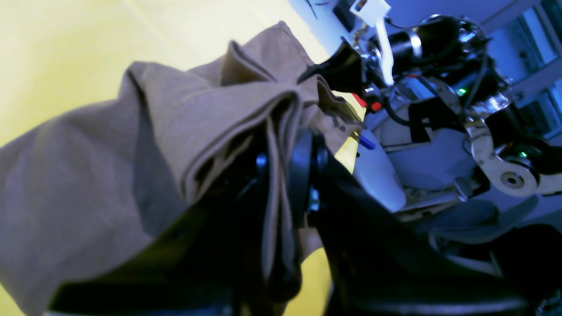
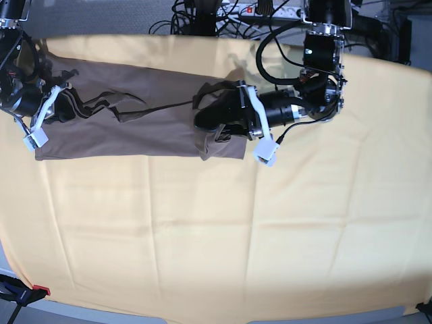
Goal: Fold the T-shirt properly
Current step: 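Fold the grasped end with the left gripper toward the right gripper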
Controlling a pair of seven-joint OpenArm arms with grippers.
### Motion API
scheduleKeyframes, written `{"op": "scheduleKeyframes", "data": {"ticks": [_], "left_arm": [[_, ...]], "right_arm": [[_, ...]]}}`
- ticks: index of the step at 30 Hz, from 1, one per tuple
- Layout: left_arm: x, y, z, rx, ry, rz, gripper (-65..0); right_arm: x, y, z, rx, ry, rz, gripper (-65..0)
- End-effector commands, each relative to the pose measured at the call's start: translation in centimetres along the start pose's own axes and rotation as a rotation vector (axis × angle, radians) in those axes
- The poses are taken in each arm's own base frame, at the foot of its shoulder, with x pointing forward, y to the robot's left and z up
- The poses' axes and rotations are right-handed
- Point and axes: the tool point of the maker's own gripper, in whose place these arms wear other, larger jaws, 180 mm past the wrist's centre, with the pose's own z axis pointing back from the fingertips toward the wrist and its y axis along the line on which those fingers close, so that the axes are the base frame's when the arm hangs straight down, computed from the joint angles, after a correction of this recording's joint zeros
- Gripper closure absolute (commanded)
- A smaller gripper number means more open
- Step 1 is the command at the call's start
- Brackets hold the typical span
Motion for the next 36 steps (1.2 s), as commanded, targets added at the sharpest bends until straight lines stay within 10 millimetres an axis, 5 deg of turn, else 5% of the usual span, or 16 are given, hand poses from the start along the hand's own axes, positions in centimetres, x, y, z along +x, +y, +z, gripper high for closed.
{"op": "scheduleKeyframes", "data": {"ticks": [1, 3, 7, 9, 12, 16, 18, 20, 25, 31, 36], "left_arm": [[1.6, -0.8, -0.4, -0.03, -0.057, -0.028, 0.0], [1.7, -1.2, -1.0, -0.044, -0.066, -0.025, -0.8], [1.9, -1.7, -1.6, -0.061, -0.081, -0.018, -33.5], [1.8, -1.6, -1.7, -0.054, -0.074, -0.023, -38.9], [1.7, -1.5, -1.7, -0.05, -0.07, -0.023, -38.8], [1.7, -1.5, -1.6, -0.05, -0.07, -0.024, -37.0], [1.8, -1.4, -1.5, -0.044, -0.072, -0.025, -24.2], [1.7, -0.7, -1.2, -0.012, -0.063, -0.034, -1.5], [1.9, 0.9, 0.1, 0.06, -0.067, -0.042, 0.0], [3.0, 3.3, 3.8, 0.158, -0.103, -0.051, 0.0], [3.4, 4.5, 6.1, 0.214, -0.098, -0.066, 0.0]], "right_arm": [[1.5, -0.4, 0.8, -0.01, -0.041, 0.024, 0.0], [1.5, -0.4, 0.8, -0.01, -0.041, 0.024, 0.0], [1.5, -0.4, 0.8, -0.01, -0.041, 0.024, 0.0], [1.5, -0.4, 0.8, -0.01, -0.041, 0.024, 0.0], [1.7, -0.4, 0.8, -0.009, -0.047, 0.024, 0.0], [2.7, -0.4, 1.0, 0.001, -0.076, 0.026, -16.3], [4.2, -0.1, 1.4, 0.028, -0.132, 0.017, -25.4], [6.3, 0.2, 2.3, 0.051, -0.214, 0.012, -30.1], [9.7, -2.3, 6.5, -0.053, -0.357, 0.023, -32.2], [6.3, -5.7, 9.8, -0.181, -0.339, -0.129, -36.5], [2.1, -7.3, 9.3, -0.205, -0.316, -0.331, -36.5]]}}
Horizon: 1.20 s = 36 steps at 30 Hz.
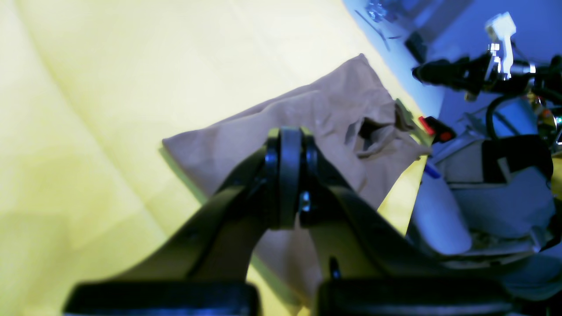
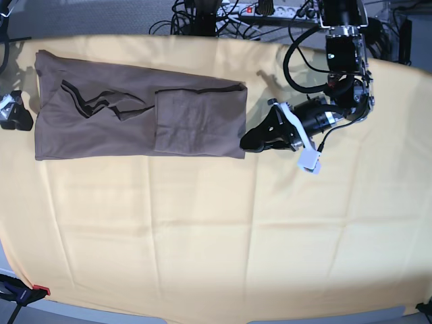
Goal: Fold the T-shirt properly
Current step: 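Fold the grasped end with the left gripper toward the right gripper, then lift the shirt's other end with the right gripper and fold it over the stack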
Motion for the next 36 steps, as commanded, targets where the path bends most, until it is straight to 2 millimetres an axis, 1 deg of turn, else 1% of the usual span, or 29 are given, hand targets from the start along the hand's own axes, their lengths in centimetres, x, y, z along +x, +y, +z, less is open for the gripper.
{"op": "scheduleKeyframes", "data": {"ticks": [1, 6, 10, 13, 18, 19, 20, 21, 22, 24, 25, 30, 33, 36], "left_arm": [[1.5, -0.2, 0.4, -0.014, -0.036, -0.032, 0.0], [1.1, 1.2, 2.3, 0.031, 0.026, -0.069, 0.0], [1.2, 1.5, 2.9, 0.037, 0.036, -0.077, 0.0], [1.2, 1.7, 3.3, 0.045, 0.047, -0.085, 0.0], [1.2, 1.9, 3.6, 0.052, 0.056, -0.091, 0.0], [1.2, 1.9, 3.6, 0.052, 0.056, -0.091, 0.0], [1.2, 1.9, 3.6, 0.052, 0.056, -0.091, 0.0], [1.2, 1.9, 3.6, 0.052, 0.055, -0.091, 0.0], [1.2, 1.9, 3.6, 0.052, 0.056, -0.091, 0.0], [1.2, 2.0, 3.6, 0.053, 0.057, -0.092, 0.0], [1.2, 2.0, 3.7, 0.052, 0.057, -0.093, 0.0], [2.1, 1.5, 4.2, 0.021, 0.028, -0.083, 0.0], [2.3, 1.8, 4.7, 0.03, 0.042, -0.095, 0.0], [2.2, 2.3, 5.4, 0.047, 0.07, -0.11, 0.0]], "right_arm": [[1.1, -0.1, 0.2, 0.009, -0.041, -0.012, -36.5], [-2.6, -0.2, -1.4, 0.064, -0.024, -0.181, -36.5], [-4.8, 1.1, -2.0, 0.178, 0.019, -0.261, -36.5], [-6.1, 2.3, -2.6, 0.248, 0.061, -0.276, -36.4], [-8.0, 4.2, -4.0, 0.304, 0.142, -0.231, -35.9], [-7.9, 4.4, -4.2, 0.31, 0.144, -0.227, -34.8], [-7.9, 4.5, -4.3, 0.312, 0.142, -0.227, -31.1], [-7.7, 4.5, -4.3, 0.312, 0.129, -0.229, -25.5], [-7.4, 4.4, -4.3, 0.308, 0.112, -0.231, -18.3], [-6.9, 4.2, -4.3, 0.303, 0.092, -0.231, -2.0], [-6.7, 4.1, -4.2, 0.301, 0.085, -0.229, 0.0], [-5.3, 3.3, -3.3, 0.268, 0.041, -0.202, 0.0], [-4.2, 2.0, -2.4, 0.191, 0.031, -0.138, 0.0], [-2.6, 0.7, -1.0, 0.117, 0.0, -0.074, 0.0]]}}
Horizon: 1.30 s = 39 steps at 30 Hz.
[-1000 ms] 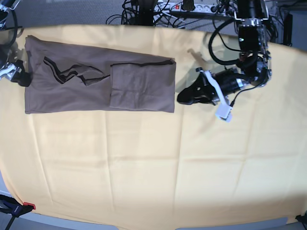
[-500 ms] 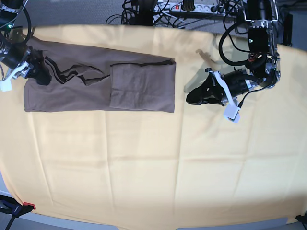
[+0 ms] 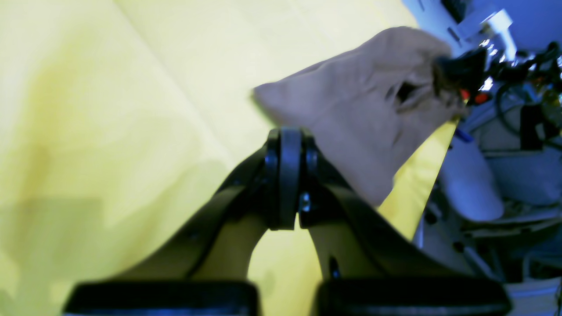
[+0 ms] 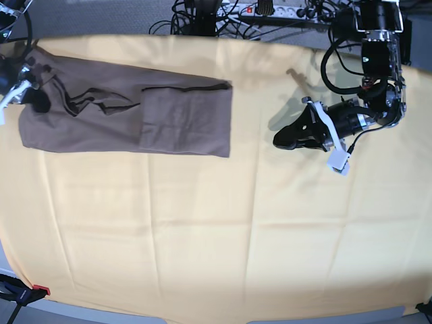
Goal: Fold the T-shirt properly
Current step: 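Lift the shirt's other end with the right gripper and fold it over the stack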
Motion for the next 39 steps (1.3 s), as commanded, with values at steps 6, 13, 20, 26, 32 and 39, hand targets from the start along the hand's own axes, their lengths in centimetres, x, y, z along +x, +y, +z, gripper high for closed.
{"op": "scheduleKeyframes", "data": {"ticks": [6, 13, 20, 26, 32, 39], "left_arm": [[1.4, 0.4, 1.3, 0.008, -0.01, -0.051, 0.0], [1.3, 0.8, 1.8, 0.025, 0.011, -0.063, 0.0], [1.3, 0.8, 1.7, 0.024, 0.011, -0.063, 0.0], [1.5, 0.6, 1.7, 0.016, 0.003, -0.059, 0.0], [1.5, 0.4, 1.7, 0.005, -0.002, -0.053, 0.0], [1.5, 0.4, 1.7, 0.005, -0.003, -0.053, 0.0]], "right_arm": [[5.1, 1.6, 2.6, -0.017, -0.103, 0.159, 0.0], [4.7, 11.5, 2.9, 0.212, -0.2, 0.256, 0.0], [3.4, 21.0, 0.9, 0.403, -0.237, 0.341, 0.0], [3.0, 27.2, -3.8, 0.516, -0.248, 0.37, 0.0], [-0.2, 30.9, -7.2, 0.539, -0.108, 0.514, 0.0], [-3.2, 33.3, -10.0, 0.55, -0.039, 0.622, -39.6]]}}
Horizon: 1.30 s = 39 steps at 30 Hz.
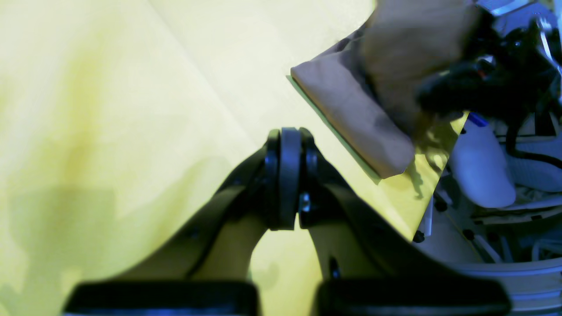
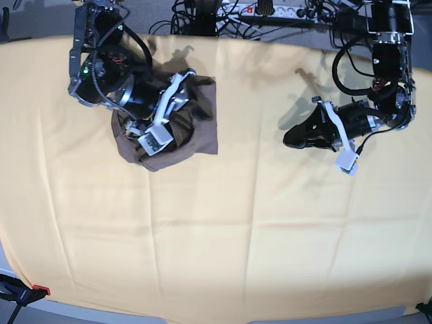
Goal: Fold the T-shirt properly
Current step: 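Lift the shirt's other end with the right gripper and fold it over the stack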
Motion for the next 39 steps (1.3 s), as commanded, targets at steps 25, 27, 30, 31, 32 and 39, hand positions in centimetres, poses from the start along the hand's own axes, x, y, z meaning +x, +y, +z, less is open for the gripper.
{"op": "scheduleKeyframes", "data": {"ticks": [25, 27, 30, 31, 32, 39], "left_arm": [[0.9, -0.2, 0.4, -0.007, -0.013, -0.032, 0.0], [0.9, -0.2, 0.4, -0.007, -0.013, -0.032, 0.0], [1.0, -0.2, 0.4, -0.007, -0.013, -0.032, 0.0], [1.0, -0.2, 0.4, -0.007, -0.013, -0.032, 0.0], [0.9, -0.2, 0.4, -0.007, -0.013, -0.032, 0.0], [0.9, -0.2, 0.4, -0.007, -0.012, -0.031, 0.0]], "right_arm": [[4.4, -2.7, 8.8, -0.299, -0.096, 0.197, -40.5], [4.3, -3.2, 9.2, -0.317, -0.096, 0.192, -40.4], [4.0, -3.3, 8.7, -0.298, -0.105, 0.168, -40.5], [3.7, -3.5, 8.3, -0.29, -0.108, 0.153, -40.4], [3.3, -3.7, 8.0, -0.282, -0.107, 0.134, -40.4], [2.3, -5.7, 6.4, -0.263, -0.107, 0.068, -27.8]]}}
